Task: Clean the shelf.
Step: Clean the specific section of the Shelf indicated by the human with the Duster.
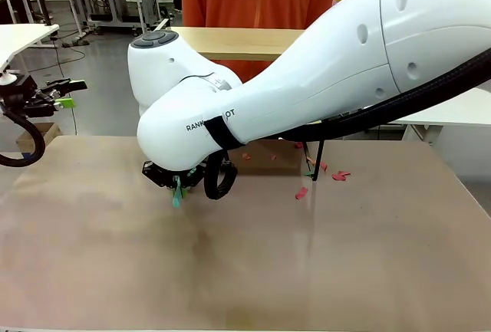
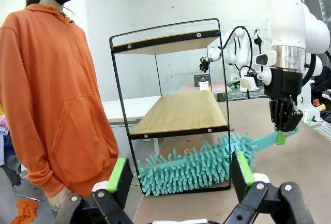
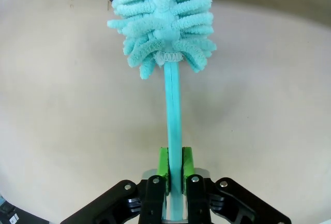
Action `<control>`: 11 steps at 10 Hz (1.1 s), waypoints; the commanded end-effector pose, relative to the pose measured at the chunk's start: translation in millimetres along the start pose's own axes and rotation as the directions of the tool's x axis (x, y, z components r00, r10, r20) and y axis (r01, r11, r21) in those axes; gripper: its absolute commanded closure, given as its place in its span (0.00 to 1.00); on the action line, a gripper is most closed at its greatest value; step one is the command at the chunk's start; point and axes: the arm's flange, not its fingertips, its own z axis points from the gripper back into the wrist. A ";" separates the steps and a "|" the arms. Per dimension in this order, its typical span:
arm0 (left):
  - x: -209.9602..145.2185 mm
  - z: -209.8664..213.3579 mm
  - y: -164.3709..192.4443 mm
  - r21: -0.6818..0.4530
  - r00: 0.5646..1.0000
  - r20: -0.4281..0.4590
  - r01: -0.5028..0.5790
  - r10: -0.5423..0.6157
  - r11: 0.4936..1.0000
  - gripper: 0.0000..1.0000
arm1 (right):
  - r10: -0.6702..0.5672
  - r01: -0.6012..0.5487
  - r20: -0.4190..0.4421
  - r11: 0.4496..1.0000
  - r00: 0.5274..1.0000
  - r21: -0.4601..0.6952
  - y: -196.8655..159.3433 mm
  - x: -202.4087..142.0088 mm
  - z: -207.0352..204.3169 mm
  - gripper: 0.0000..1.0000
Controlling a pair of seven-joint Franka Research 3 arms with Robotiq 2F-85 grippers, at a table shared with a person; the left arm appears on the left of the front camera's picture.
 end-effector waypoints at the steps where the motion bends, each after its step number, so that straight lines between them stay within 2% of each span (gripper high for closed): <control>1: 3.0 -1.4 -1.9 -0.001 1.000 -0.002 0.014 -0.014 1.000 0.00 | -0.024 0.024 -0.031 1.000 0.999 0.005 -18.3 7.2 -10.1 0.87; 8: 3.0 -1.4 -1.9 -0.001 1.000 -0.002 0.014 -0.014 1.000 0.00 | -0.073 0.076 -0.135 0.997 0.988 0.012 -84.4 18.4 -14.3 0.87; 11: 3.0 -1.4 -1.9 -0.001 1.000 -0.002 0.014 -0.014 1.000 0.00 | -0.112 0.113 -0.138 0.994 0.984 0.004 -119.9 17.8 -5.1 0.87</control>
